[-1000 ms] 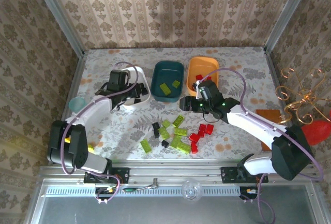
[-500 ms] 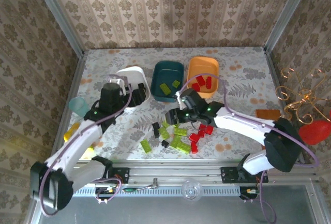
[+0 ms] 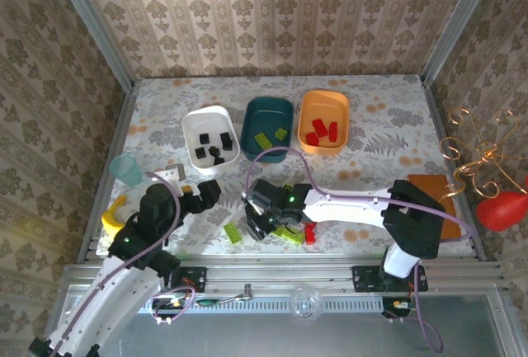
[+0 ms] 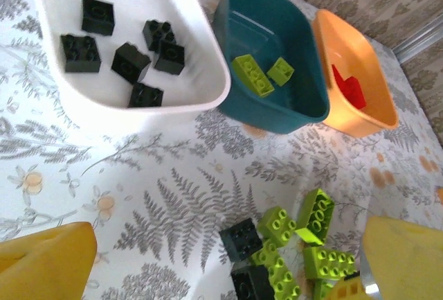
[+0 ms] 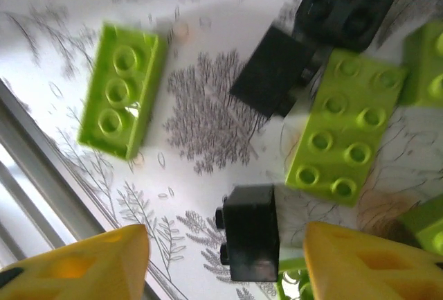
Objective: Sort the legos into containers by color
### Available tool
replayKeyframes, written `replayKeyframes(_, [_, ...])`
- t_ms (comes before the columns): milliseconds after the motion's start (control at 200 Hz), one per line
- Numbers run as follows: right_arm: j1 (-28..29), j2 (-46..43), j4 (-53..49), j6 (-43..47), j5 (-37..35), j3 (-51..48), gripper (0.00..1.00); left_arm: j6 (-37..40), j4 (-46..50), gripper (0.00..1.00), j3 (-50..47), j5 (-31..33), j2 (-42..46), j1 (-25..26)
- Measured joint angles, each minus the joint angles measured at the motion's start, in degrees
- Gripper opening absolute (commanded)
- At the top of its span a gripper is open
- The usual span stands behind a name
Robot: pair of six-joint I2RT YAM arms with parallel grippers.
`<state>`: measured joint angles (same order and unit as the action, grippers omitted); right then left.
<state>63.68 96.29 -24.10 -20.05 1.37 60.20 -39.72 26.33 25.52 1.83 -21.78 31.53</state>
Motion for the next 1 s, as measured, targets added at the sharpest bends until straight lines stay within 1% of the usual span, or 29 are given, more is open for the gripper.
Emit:
replayKeyframes(45, [1.2, 0.8, -1.1, 0.4, -1.5, 0.0, 0.54, -0.4, 1.2, 1.00, -0.6, 0.2, 0.5, 0.0])
replayKeyframes(140, [3.0, 2.2, -3.0, 1.1, -4.5, 0.1, 0.53, -1.1, 2.5, 1.00, -1.7, 0.6, 0.6, 0.0])
replayKeyframes(270, [3.3, 2.8, -4.0, 2.1, -7.3, 0.8, 0.52, -1.5, 3.3, 1.00, -2.0, 1.0, 0.3, 0.0])
replayKeyframes(390, [3.2, 3.5, -3.9, 2.5, -8.7, 1.8, 0.45, -1.5, 3.3, 1.00, -2.0, 1.0, -0.4, 0.0])
replayKeyframes(505, [3.3, 4.7, -3.2, 3.2, -8.7, 1.9, 0.40, -1.5, 3.3, 1.00, -2.0, 1.0, -0.9, 0.0])
replayKeyframes(720, [3.3, 5.3, -2.7, 3.7, -8.6, 1.9, 0.22, -1.5, 3.5, 1.00, -2.0, 1.5, -0.9, 0.0])
replayKeyframes(845, [2.9, 3.8, -1.7, 4.1, -8.3, 1.3, 0.18, -1.5, 4.1, 1.00, -1.9, 2.1, -0.9, 0.0])
replayKeyframes(925, [2.2, 0.8, -1.4, 4.8, -7.2, 1.1, 0.17, -1.5, 4.2, 1.00, -1.9, 2.4, -0.9, 0.0])
replayKeyframes(1000, [0.3, -2.7, 0.0, 5.1, -5.4, 1.6, 0.17, -1.5, 4.4, 1.00, -1.9, 2.8, -0.7, 0.0])
